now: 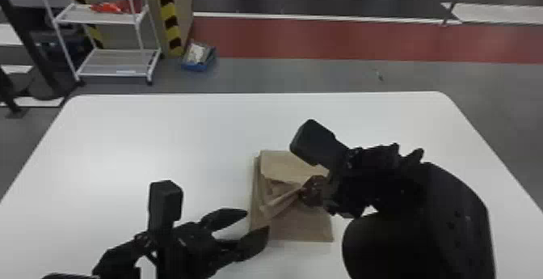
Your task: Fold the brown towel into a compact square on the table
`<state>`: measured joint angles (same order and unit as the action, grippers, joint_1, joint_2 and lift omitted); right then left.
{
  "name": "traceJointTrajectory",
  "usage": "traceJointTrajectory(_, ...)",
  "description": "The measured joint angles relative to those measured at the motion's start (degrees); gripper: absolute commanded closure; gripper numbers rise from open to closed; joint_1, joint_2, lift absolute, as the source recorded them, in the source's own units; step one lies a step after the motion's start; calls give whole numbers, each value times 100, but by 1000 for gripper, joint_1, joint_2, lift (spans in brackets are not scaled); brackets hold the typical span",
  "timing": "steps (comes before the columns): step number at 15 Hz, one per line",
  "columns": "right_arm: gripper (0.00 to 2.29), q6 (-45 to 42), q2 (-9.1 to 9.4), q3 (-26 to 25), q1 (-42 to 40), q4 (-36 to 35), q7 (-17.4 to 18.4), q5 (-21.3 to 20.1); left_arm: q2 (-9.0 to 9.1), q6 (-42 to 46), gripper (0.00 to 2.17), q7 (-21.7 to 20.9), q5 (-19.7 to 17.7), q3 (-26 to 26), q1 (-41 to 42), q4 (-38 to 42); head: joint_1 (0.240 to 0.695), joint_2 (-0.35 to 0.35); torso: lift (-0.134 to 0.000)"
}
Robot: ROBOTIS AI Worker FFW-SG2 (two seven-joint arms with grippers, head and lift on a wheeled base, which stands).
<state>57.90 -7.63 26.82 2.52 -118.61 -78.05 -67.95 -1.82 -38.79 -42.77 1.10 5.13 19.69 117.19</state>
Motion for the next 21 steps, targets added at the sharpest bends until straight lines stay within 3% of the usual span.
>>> traceJointTrajectory(1,1295,12,-7,-1,-24,-58,0,1,11,17,481,37,14,56,-5,-51,695,-74,-125)
traceJointTrajectory(3,1295,56,-27,2,-73,-196,0,1,23,73,707,98,65,181,-53,-195,695,-83,-125)
traceJointTrajectory(5,1298,80,-66,5,-135,-337,0,1,24,100,731,103,120,241,-99,-323,695,-90,-125)
traceJointTrajectory(7,1298,94,-103,6,-213,-466,0,1,24,116,971,134,199,283,-124,-415,695,-95,-125)
traceJointTrajectory(10,1298,177,-196,56,-357,-748,0,1,25,121,971,155,293,320,-144,-503,695,-95,-125)
traceJointTrajectory(16,1295,217,-698,157,-892,-1318,0,-55,24,122,971,175,369,421,-126,-551,695,-134,-125)
traceJointTrajectory(21,1295,154,-737,268,-1066,-1341,0,-219,25,121,971,206,391,518,-131,-545,695,-148,-125)
